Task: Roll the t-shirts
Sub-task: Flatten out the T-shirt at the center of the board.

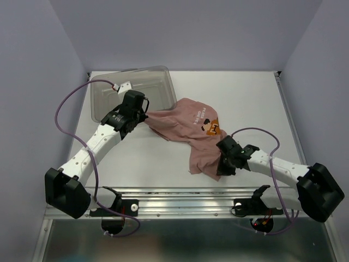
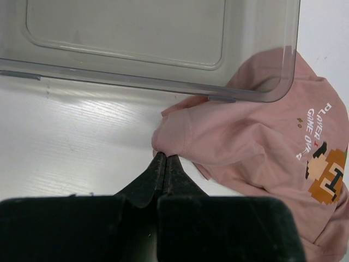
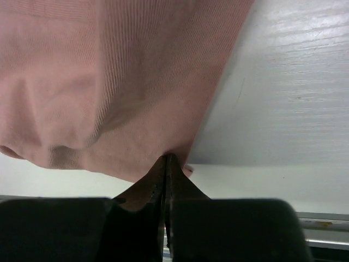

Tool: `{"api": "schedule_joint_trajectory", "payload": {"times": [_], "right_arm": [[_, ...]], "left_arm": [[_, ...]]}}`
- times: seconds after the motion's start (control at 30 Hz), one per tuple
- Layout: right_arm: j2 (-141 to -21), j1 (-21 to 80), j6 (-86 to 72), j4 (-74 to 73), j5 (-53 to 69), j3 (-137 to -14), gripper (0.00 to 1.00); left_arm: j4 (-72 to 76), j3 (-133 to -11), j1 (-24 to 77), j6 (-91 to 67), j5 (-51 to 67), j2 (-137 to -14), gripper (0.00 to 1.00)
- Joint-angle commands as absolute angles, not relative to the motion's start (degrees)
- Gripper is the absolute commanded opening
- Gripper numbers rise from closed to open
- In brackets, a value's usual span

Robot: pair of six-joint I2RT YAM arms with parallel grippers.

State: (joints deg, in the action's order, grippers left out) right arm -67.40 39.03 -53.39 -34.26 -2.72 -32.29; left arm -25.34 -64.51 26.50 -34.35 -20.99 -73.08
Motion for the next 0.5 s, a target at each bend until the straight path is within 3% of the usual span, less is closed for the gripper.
{"api": "schedule_joint_trajectory", "payload": {"times": [0.0, 0.2, 0.47], "right_arm": [[-69.3, 39.0, -53.0, -33.2, -6.8, -34.1, 0.01], [-64.0, 37.0, -50.5, -34.8, -18.8, -39.4, 0.01], [-70.8, 20.9, -38.5, -26.4, -19.7, -48.1, 0.01]], "left_arm": [[-23.4, -66.2, 26.1, -33.4, -20.5, -71.8, 0.0], [-23.1, -67.1, 26.1, -32.8, -20.5, -72.6, 0.0], [-20.8, -65.9, 26.1, -34.5, -17.1, -73.7, 0.0]]}}
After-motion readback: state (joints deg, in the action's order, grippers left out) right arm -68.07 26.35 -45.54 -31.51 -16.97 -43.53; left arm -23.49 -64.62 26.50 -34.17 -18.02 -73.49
